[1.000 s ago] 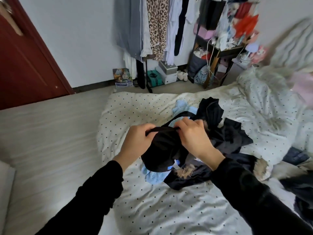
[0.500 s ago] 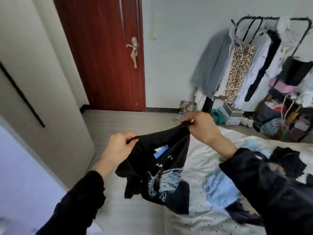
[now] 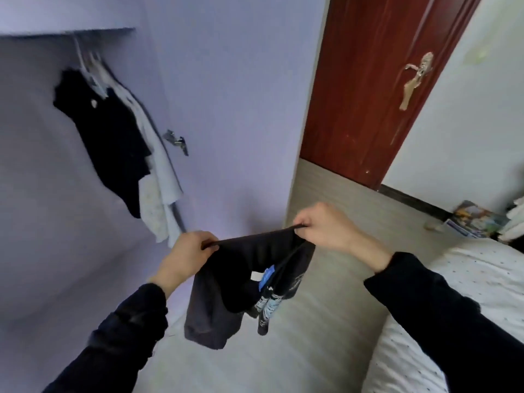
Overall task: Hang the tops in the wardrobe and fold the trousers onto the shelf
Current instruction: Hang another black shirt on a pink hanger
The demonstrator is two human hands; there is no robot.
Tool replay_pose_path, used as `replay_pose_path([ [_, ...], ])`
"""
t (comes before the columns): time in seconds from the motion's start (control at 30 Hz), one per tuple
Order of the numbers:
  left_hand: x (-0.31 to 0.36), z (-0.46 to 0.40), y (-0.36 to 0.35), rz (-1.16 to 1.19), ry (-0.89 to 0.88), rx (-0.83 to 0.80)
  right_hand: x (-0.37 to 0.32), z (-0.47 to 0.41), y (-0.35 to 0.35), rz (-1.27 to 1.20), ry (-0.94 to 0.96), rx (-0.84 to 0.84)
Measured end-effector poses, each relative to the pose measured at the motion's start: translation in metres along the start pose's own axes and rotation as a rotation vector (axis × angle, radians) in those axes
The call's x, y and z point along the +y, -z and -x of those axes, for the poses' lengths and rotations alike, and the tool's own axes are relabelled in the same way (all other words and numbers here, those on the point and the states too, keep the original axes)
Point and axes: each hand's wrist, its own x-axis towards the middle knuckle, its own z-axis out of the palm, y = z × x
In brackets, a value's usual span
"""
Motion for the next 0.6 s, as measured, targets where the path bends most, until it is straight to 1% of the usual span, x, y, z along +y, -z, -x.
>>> replay_pose_path([
  [0.1, -0.065, 0.031, 0.028, -0.054, 0.191, 0.013, -0.054, -0.039, -0.024, -0.065, 0.117, -0.018],
  [0.17, -0.097, 0.048, 0.045, -0.096, 0.294, 0.018, -0.076, -0.061, -0.031, -0.098, 0.135, 0.001],
  [0.23, -0.127, 0.065, 0.066, -0.121, 0.400, 0.063, -0.098, -0.086, -0.038, -0.137, 0.154, 0.014],
  [0.27, -0.137, 0.070, 0.074, -0.121, 0.437, 0.088, -0.104, -0.094, -0.039, -0.144, 0.150, 0.025],
  [0.37, -0.163, 0.083, 0.103, -0.097, 0.563, 0.170, -0.134, -0.130, -0.051, -0.120, 0.214, 0.049],
  [0.43, -0.175, 0.085, 0.118, -0.091, 0.635, 0.133, -0.158, -0.151, -0.061, -0.094, 0.285, 0.065],
  [0.5, -0.181, 0.082, 0.132, -0.075, 0.632, 0.033, -0.184, -0.166, -0.068, -0.078, 0.353, 0.078],
  [0.53, -0.184, 0.077, 0.137, -0.037, 0.608, 0.018, -0.199, -0.172, -0.072, -0.081, 0.392, 0.079],
  [0.6, -0.182, 0.064, 0.145, 0.054, 0.517, 0.083, -0.228, -0.183, -0.080, -0.115, 0.475, 0.063],
])
